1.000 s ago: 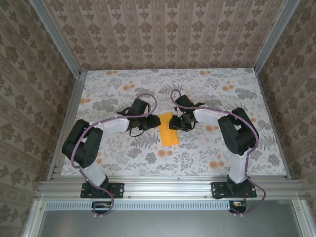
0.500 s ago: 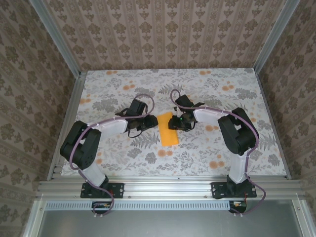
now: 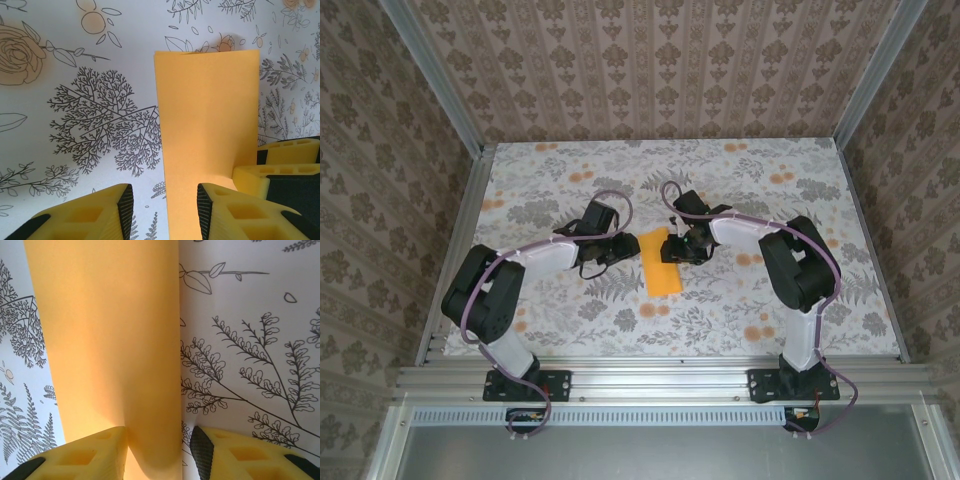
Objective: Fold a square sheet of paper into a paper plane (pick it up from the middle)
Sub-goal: Hold the square sheet of paper at the center of the table.
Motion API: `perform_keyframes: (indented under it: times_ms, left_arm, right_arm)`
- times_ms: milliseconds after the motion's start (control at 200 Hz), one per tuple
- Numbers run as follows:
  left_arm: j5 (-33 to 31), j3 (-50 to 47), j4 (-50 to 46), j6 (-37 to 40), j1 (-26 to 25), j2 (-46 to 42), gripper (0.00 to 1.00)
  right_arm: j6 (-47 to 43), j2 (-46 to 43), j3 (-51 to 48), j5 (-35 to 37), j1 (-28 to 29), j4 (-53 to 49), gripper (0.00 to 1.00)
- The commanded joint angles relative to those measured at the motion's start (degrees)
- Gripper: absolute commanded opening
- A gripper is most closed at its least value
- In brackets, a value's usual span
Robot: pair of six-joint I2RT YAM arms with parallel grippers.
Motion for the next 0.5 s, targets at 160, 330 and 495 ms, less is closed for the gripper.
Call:
perform_keyframes:
  times_ms: [160,330,495]
  left_arm:
    - [0.8,0.8,-0.4,-0.5,0.2,-0.4,0.41]
    - [1.8,1.3,0.2,-0.5,0.0,0.2,0.4]
    - [3.2,2.2,0.8,-0.4,-0.6,1.4,0.35]
  right_arm:
    - [-0.4,4.9,-0.4,5.9,-0.8,-2.0,0.45]
    - [0.5,5.4,-0.5,6.3,-0.8,-2.1,0.45]
    - [1.3,6.1,-0.6,6.6,-0.8,-2.0,0.45]
